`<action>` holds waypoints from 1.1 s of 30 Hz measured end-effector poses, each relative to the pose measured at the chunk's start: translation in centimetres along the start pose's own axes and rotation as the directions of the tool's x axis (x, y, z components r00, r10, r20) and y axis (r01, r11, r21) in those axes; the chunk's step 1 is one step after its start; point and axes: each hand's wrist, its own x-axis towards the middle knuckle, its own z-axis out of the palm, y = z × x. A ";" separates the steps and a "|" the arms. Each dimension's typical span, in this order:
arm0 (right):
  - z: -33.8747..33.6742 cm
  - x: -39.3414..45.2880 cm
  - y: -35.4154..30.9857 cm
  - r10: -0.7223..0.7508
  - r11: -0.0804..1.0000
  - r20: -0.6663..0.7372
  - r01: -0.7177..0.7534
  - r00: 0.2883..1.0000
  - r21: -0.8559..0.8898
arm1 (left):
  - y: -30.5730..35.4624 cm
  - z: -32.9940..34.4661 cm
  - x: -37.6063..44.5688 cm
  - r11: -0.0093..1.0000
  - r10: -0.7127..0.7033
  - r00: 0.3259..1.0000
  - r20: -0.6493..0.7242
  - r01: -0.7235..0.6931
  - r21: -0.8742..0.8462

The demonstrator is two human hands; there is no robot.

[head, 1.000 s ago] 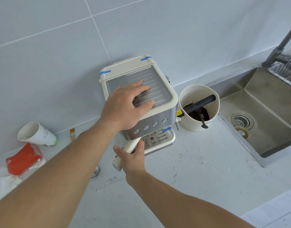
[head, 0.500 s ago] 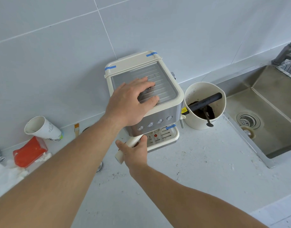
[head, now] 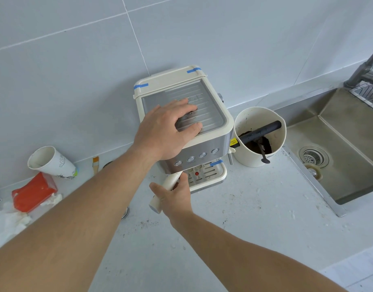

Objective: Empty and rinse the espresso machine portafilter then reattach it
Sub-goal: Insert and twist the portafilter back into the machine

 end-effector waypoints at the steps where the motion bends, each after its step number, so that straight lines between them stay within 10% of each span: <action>1: -0.1 0.0 0.0 0.009 1.000 0.002 -0.009 1.000 -0.008 | 0.0 0.0 0.0 1.000 0.000 1.000 -0.002 0.000 0.000; 33: -10.1 0.7 -5.3 0.405 0.907 0.411 -0.303 0.817 -0.292 | -0.3 -0.1 -0.1 0.997 0.032 0.996 0.078 -0.037 0.063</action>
